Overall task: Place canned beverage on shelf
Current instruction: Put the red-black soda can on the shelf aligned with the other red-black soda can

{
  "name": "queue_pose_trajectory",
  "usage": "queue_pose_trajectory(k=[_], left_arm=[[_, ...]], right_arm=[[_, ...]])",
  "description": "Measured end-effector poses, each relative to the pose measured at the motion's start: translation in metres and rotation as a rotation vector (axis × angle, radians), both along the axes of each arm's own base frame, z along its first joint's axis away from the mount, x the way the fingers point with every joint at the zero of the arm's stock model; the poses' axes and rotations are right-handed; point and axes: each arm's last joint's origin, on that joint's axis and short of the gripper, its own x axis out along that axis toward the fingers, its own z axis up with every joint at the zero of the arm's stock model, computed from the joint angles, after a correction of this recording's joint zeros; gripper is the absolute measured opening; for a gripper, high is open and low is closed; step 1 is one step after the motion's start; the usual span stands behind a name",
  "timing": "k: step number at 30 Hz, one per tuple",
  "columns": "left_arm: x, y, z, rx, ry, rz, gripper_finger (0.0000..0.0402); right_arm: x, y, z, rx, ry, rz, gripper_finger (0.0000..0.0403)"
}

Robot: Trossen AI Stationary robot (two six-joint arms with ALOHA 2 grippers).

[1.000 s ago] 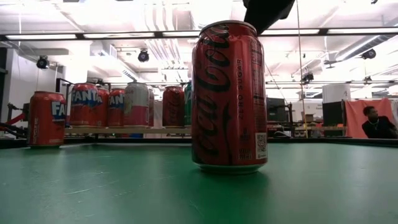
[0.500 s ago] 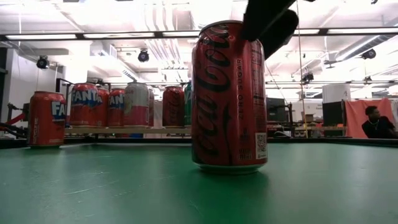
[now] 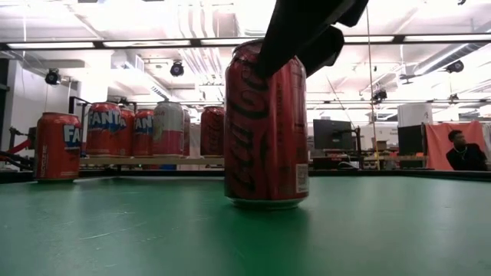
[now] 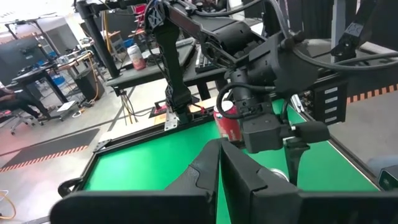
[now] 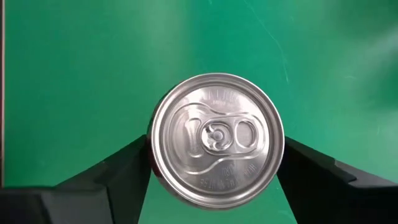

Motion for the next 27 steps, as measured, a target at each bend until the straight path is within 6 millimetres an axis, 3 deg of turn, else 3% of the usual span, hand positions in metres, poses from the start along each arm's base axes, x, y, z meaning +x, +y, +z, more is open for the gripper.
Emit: queue_pose_trajectory(k=[6, 13, 20, 27], left_arm=[[-0.002, 0.001, 0.001, 0.033, 0.003, -0.004, 0.0000], [-0.010, 0.008, 0.007, 0.096, -0.027, 0.034, 0.0000], [-0.022, 0.015, 0.009, 0.113, -0.031, 0.035, 0.0000], [-0.030, 0.020, 0.001, 0.121, -0.032, 0.039, 0.0000]], right_arm=[[0.005, -0.008, 0.005, -0.006, -0.005, 0.011, 0.0286], [0.023, -0.027, 0.030, -0.027, -0.071, 0.043, 0.0286], [0.043, -0.063, 0.061, -0.068, -0.143, 0.092, 0.0286], [0.057, -0.112, 0.086, -0.169, -0.199, 0.102, 0.0286]])
